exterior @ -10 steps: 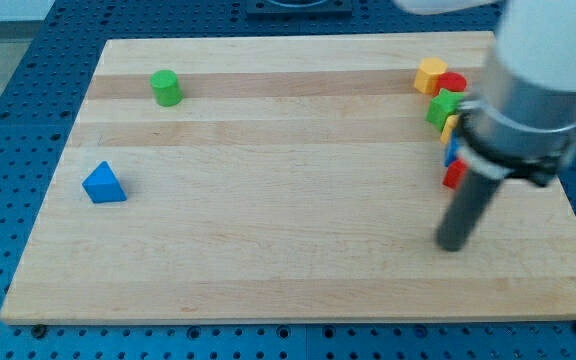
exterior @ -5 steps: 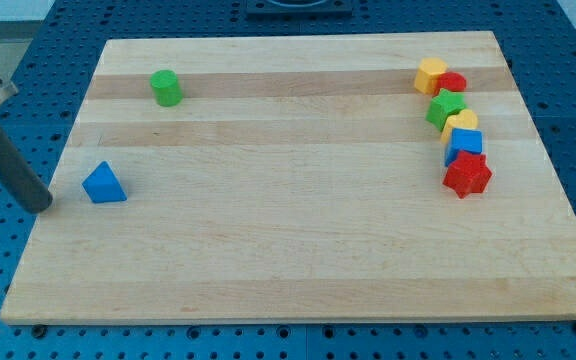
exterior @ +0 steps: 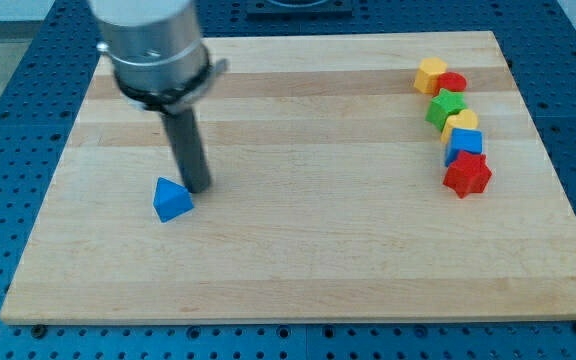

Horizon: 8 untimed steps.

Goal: Move the blue triangle into the red star

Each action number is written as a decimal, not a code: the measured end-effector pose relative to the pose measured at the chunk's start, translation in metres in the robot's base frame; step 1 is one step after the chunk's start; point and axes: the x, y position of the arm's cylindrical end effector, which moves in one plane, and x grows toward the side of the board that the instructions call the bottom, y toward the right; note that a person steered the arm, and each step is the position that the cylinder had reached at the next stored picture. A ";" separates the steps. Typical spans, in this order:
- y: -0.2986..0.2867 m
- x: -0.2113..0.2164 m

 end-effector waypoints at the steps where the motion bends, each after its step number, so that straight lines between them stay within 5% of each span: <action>1: -0.070 -0.002; 2: -0.080 0.028; 5: 0.209 0.040; 8: 0.183 0.079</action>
